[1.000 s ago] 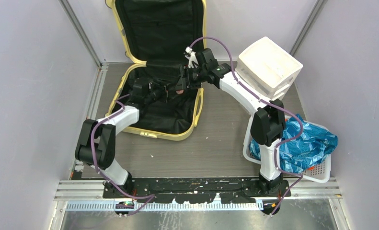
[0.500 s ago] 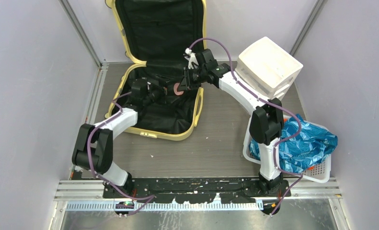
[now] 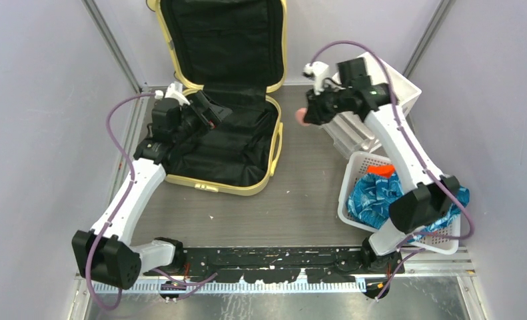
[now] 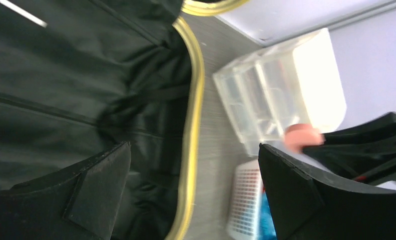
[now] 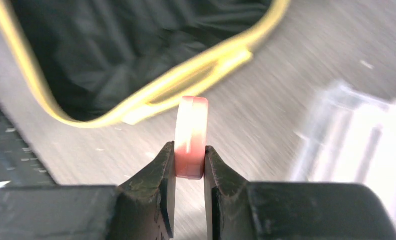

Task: Open, take out, and arrange the luggage
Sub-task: Place the personal item in the drawer.

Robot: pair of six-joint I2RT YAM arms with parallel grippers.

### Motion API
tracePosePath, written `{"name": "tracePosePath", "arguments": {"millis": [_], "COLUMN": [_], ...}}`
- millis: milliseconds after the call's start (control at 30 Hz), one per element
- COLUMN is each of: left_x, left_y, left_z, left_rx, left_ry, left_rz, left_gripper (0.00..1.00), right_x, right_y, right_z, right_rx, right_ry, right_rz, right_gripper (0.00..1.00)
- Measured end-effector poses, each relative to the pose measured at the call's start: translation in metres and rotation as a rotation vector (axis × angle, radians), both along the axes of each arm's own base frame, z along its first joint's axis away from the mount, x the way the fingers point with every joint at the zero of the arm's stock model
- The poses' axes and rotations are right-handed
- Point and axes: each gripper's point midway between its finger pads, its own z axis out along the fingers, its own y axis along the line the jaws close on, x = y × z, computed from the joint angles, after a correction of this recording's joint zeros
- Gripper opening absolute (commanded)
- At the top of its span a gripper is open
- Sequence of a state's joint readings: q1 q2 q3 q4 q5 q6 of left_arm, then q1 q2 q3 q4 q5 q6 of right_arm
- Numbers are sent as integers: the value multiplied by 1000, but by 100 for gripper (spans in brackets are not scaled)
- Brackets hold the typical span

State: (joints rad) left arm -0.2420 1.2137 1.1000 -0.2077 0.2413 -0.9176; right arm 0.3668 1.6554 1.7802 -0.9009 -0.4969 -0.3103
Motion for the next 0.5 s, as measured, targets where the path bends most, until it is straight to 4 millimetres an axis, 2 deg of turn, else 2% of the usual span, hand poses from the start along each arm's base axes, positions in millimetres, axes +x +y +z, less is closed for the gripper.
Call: {"name": "tracePosePath", "arguments": {"millis": [100, 200, 367, 433, 500], "left_x": [-6, -8, -7, -6, -5], "left_y": [20, 37, 43, 42, 40], "left_z": [0, -3, -7, -11, -18], "left_rx": [145, 258, 323, 327, 328], "left_ry": [-49, -77, -95, -85, -69], "left_rz": [34, 64, 61, 54, 43], "left_gripper": [100, 100, 100, 100, 100], "right_x": [11, 19, 20, 25, 36], "right_y": [-60, -117, -162, -175, -185], "right_z": [-2, -31, -81, -86, -85], "right_rx": [-77, -200, -388, -437, -471], "right_ry": [-53, -43, 5, -5, -37], "right_rz": [-145, -312, -466, -519, -569], "right_gripper": [8, 8, 9, 12, 20]}}
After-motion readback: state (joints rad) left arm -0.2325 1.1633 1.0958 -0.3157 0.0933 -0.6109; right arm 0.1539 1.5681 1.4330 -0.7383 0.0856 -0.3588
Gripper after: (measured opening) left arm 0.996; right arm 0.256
